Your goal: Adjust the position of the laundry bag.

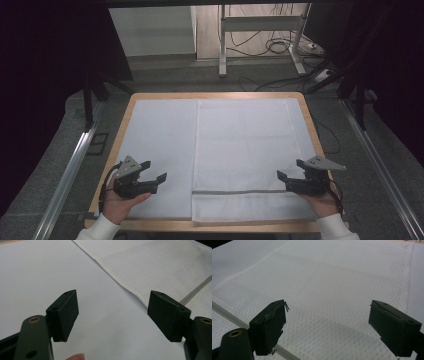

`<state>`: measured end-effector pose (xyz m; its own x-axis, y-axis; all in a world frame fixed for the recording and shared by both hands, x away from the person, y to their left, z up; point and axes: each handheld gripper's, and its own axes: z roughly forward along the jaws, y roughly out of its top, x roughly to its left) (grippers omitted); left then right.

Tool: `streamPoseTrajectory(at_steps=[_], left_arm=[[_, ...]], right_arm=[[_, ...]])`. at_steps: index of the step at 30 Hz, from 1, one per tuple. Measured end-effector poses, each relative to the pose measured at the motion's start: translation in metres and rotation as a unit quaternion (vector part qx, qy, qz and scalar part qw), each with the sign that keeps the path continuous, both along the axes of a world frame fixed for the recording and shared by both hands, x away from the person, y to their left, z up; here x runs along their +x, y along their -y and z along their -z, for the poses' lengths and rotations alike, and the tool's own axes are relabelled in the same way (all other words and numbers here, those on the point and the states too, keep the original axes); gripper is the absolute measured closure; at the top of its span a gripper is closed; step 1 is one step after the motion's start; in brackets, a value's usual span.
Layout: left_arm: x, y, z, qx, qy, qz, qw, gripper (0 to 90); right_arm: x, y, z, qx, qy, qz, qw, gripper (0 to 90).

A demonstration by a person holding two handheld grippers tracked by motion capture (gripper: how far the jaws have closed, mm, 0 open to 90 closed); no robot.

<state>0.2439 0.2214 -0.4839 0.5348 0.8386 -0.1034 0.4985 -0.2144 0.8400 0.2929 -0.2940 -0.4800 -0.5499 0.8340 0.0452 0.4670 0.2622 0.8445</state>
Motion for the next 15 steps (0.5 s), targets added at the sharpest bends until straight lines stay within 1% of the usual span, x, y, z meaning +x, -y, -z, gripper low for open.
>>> streamPoseTrajectory(at_steps=[3,5,7,11,13,15], left_arm=[[0.002,0.0,0.003,-0.004,-0.005,-0.003,1.0,24.2],[0.005,0.0,0.005,-0.008,-0.011,0.002,0.9999,23.0],[0.008,0.002,0.007,-0.005,-0.018,0.007,0.9998,22.7],[0.007,0.0,0.012,-0.019,-0.034,0.008,0.9992,21.9],[0.008,-0.001,0.012,-0.025,-0.035,0.006,0.9991,22.1],[0.009,0.0,0.012,-0.027,-0.034,0.009,0.999,22.6]], right_arm=[[0.0,0.0,0.002,0.002,0.0,0.001,1.0,14.2],[-0.003,-0.003,0.005,-0.001,-0.003,-0.006,1.0,14.4],[-0.004,-0.004,0.005,-0.004,-0.002,-0.009,0.9999,14.4],[-0.008,-0.007,0.001,-0.008,0.006,-0.014,0.9999,14.7],[-0.009,-0.008,0.002,-0.013,0.008,-0.012,0.9998,14.8],[-0.009,-0.008,0.003,-0.012,0.006,-0.012,0.9998,14.9]])
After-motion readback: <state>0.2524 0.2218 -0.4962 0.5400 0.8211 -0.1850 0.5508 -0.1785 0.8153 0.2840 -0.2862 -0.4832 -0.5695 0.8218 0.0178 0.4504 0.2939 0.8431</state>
